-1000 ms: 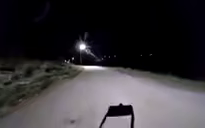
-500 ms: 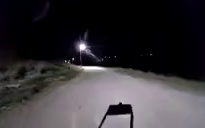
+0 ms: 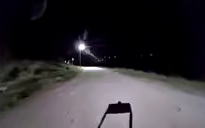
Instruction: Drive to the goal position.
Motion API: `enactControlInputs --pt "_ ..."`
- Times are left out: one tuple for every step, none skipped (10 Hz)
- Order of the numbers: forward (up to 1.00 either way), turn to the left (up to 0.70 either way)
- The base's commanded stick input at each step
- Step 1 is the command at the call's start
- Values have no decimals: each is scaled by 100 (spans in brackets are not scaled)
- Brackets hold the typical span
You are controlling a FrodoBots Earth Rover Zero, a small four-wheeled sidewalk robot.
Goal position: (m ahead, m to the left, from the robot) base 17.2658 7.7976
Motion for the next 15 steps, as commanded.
enactControlInputs --pt "70 8" --pt "70 7" --pt "70 4" --pt "70 2" --pt "70 2" --pt "70 10" --pt "70 12" --pt "70 9" --pt "70 4" --pt "70 4" --pt "70 4" --pt "70 9" --pt "70 10" --pt "70 10" --pt "70 6"
